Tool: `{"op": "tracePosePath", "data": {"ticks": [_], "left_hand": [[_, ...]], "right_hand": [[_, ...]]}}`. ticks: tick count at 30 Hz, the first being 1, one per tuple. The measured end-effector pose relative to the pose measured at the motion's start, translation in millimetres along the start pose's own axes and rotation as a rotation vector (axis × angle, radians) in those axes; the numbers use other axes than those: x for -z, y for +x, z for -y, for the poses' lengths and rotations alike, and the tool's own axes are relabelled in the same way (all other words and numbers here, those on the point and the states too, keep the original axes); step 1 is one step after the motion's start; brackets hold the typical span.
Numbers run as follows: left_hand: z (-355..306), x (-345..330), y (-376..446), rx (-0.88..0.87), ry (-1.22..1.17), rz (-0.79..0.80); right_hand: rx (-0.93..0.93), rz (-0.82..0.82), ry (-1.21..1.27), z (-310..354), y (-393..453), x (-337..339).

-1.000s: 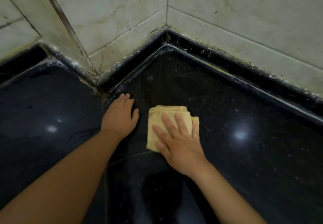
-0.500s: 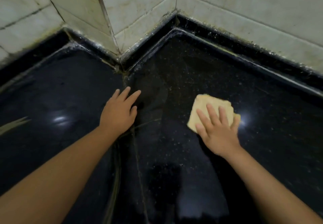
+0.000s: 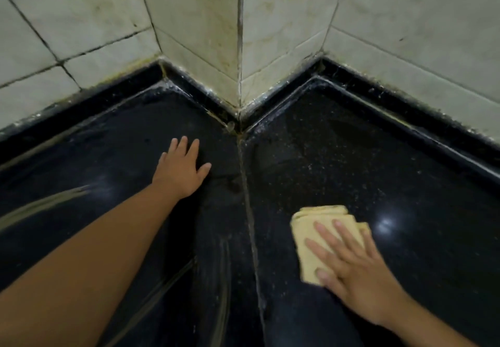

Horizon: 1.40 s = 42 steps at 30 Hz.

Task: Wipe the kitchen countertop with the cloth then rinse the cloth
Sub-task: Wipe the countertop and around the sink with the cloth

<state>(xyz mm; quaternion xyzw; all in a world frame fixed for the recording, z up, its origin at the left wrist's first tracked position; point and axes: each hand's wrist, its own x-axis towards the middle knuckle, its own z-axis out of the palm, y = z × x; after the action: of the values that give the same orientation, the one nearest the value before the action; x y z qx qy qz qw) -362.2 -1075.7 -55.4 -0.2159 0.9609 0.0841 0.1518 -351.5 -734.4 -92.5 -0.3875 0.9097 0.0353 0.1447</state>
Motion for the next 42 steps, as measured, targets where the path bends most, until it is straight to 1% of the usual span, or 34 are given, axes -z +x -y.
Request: {"op": "tracePosePath", "data": {"ticks": [2, 4, 5, 7, 9, 11, 13, 15, 17, 18, 20, 21, 22, 23, 24, 26, 27, 28, 30, 32, 34, 35, 37, 40, 42], "left_hand": [[6.8, -4.4, 3.5, 0.001, 0.023, 0.042], [9.7, -10.2, 3.1, -0.009, 0.024, 0.048], [10.5, -12.6, 2.3, -0.015, 0.018, 0.046], [11.3, -16.3, 1.2, -0.021, 0.009, 0.043], [11.3, -17.6, 4.3, -0.025, 0.002, 0.024], [11.4, -15.9, 10.0, -0.03, -0.009, 0.001], [11.9, -14.6, 15.8, -0.036, -0.003, -0.007], [12.4, -15.1, 18.6, -0.043, 0.005, -0.003], [12.1, -16.9, 17.3, -0.043, 0.005, 0.0], [11.9, -17.7, 15.7, -0.041, -0.001, 0.0], [12.5, -18.2, 14.1, -0.038, -0.012, 0.002], [13.4, -18.0, 13.8, -0.039, -0.014, 0.003], [14.3, -17.7, 13.8, -0.043, -0.015, 0.004], [14.8, -17.3, 13.9, -0.047, -0.02, 0.006], [15.3, -16.9, 14.5, -0.05, -0.029, 0.005], [15.9, -15.5, 16.4, -0.053, -0.042, -0.003], [16.3, -14.9, 17.5, -0.054, -0.044, -0.007], [16.9, -14.5, 18.4, -0.057, -0.045, -0.008], [18.3, -14.7, 19.3, -0.062, -0.041, 0.004], [18.3, -16.1, 18.9, -0.056, -0.037, 0.028], [17.4, -16.7, 19.4, -0.055, -0.027, 0.043], [17.5, -16.2, 19.6, -0.054, -0.021, 0.046], [19.1, -14.3, 20.4, -0.057, 0.0, 0.051], [23.2, -8.3, 20.8, -0.067, 0.043, 0.104], [26.0, -3.1, 17.0, -0.07, 0.044, 0.144]], "right_hand": [[-0.217, 0.016, 0.039, -25.5, 20.5, 16.0], [-0.482, 0.064, 0.18, -38.6, 62.0, 40.1], [-0.574, 0.074, 0.22, -37.1, 86.9, 53.1], [-0.652, 0.064, 0.271, -21.4, 135.0, 68.0], [-0.62, 0.061, 0.296, 5.2, 174.9, 74.4], [-0.497, 0.021, 0.283, 37.0, 198.4, 76.8], [-0.36, 0.011, 0.271, 63.5, 198.6, 73.8], [-0.244, -0.005, 0.24, 81.5, 174.8, 58.1], [-0.088, -0.09, 0.111, 88.4, 129.2, 37.6], [-0.027, -0.091, 0.065, 86.1, 104.9, 28.1], [0.019, -0.002, 0.015, 65.9, 64.2, 15.3], [-0.006, 0.043, -0.005, 51.3, 51.9, 15.6], [-0.075, 0.066, 0.007, 36.1, 46.4, 19.3], [-0.163, 0.042, 0.018, 20.9, 48.9, 27.0], [-0.266, -0.012, 0.039, 5.8, 58.7, 31.2], [-0.52, -0.01, 0.174, -13.9, 96.0, 48.4], [-0.595, -0.007, 0.219, -13.6, 119.3, 58.7], [-0.616, -0.009, 0.24, -8.2, 140.7, 66.8], [-0.551, 0.016, 0.248, 16.4, 169.6, 74.1], [-0.401, 0.058, 0.208, 47.3, 177.5, 69.3], [-0.252, 0.056, 0.161, 79.6, 163.6, 56.2], [-0.174, 0.033, 0.149, 93.5, 149.7, 45.8], [-0.01, -0.077, 0.066, 114.3, 112.0, 26.6], [0.147, -0.132, -0.01, 125.2, 40.2, -8.0], [0.2, -0.145, -0.031, 120.4, -9.8, -29.5]]}}
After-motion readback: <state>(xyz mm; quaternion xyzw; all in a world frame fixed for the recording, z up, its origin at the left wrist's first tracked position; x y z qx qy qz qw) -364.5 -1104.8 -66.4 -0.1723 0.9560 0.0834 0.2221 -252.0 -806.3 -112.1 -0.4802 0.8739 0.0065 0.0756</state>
